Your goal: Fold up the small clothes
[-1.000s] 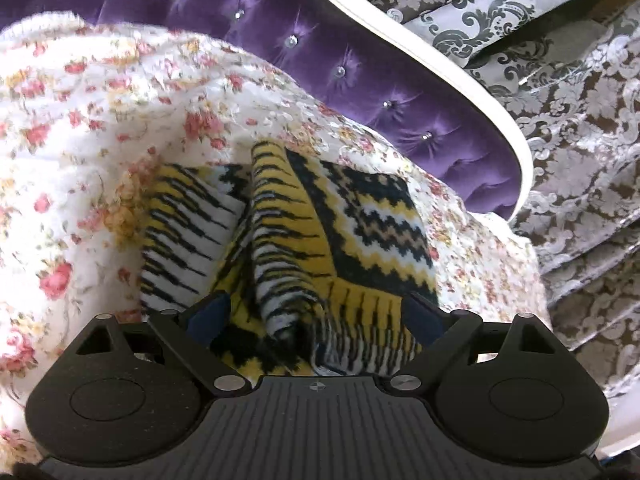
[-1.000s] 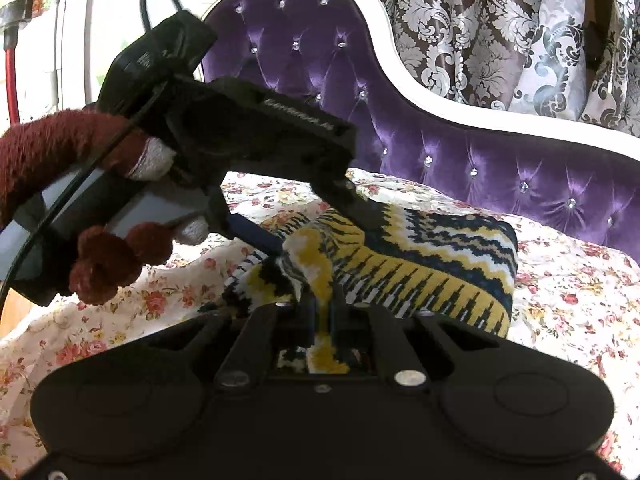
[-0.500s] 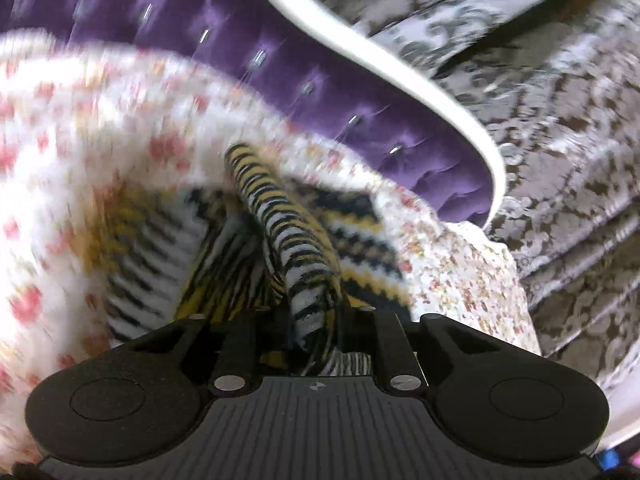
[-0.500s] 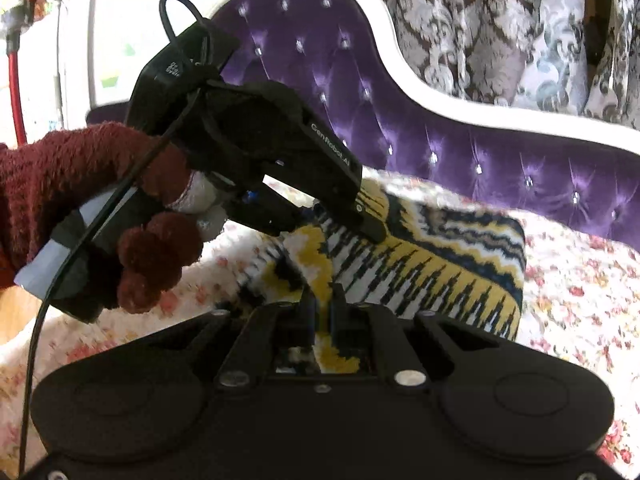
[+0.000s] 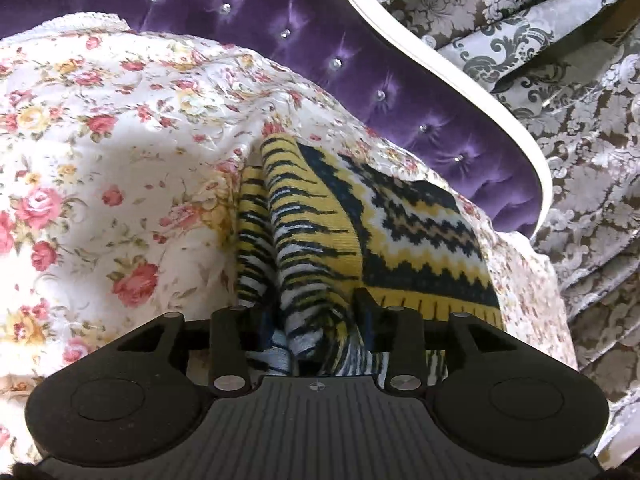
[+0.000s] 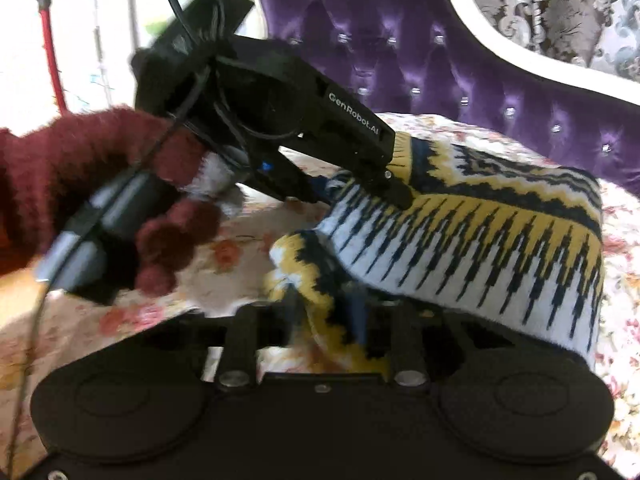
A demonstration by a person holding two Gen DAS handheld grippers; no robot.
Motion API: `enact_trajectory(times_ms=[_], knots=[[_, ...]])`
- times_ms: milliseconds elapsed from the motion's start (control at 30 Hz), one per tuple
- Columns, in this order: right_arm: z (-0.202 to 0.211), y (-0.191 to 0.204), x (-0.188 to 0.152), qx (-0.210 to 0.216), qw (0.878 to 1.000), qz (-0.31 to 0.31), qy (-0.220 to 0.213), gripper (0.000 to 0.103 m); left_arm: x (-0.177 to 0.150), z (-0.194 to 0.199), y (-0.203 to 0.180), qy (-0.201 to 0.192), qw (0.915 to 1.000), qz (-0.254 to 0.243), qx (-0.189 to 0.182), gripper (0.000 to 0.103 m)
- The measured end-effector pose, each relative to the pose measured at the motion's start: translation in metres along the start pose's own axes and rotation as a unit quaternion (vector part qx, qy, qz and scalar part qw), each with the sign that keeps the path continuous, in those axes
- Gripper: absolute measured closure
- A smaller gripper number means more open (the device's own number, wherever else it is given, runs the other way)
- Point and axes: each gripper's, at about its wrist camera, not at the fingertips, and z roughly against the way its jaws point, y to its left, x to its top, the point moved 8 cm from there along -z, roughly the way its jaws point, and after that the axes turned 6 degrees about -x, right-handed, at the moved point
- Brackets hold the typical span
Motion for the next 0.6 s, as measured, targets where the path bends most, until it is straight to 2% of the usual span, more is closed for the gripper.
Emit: enact_trajectory(times_ms=[100,167,267,300,367,433,600], knots=[[0.018,-0.009,0.000,0.007,1.000,-0.018,-0.012,0.044,0.001,0.005,-0.003,-0.004,0.9998,-0.010,0.014,0.062],[0.029,-0.021,0.003,0.013,0.999,-0.042,-0.021,0.027,0.000,0.008,-0.007,-0.005,0.9994,-0.021,0.028,0.059],[0.045,-0.041,0.007,0.009,0.996,-0.080,-0.035,0.025,-0.004,0.014,-0.008,-0.007,0.9976,-0.038,0.058,0.045],[0.050,-0.048,0.009,0.004,0.995,-0.092,-0.040,0.024,-0.005,0.015,-0.008,-0.006,0.9961,-0.046,0.075,0.035],[0.058,-0.065,0.013,-0.003,0.992,-0.118,-0.051,0.011,-0.007,0.018,-0.011,-0.007,0.9937,-0.064,0.091,0.031],[0.065,-0.078,0.015,-0.006,0.988,-0.145,-0.058,0.002,-0.011,0.023,-0.013,-0.002,0.9920,-0.075,0.101,0.027],[0.070,-0.109,0.015,-0.005,0.973,-0.224,-0.062,0.000,-0.022,0.033,-0.025,0.010,0.9833,-0.119,0.137,0.014]])
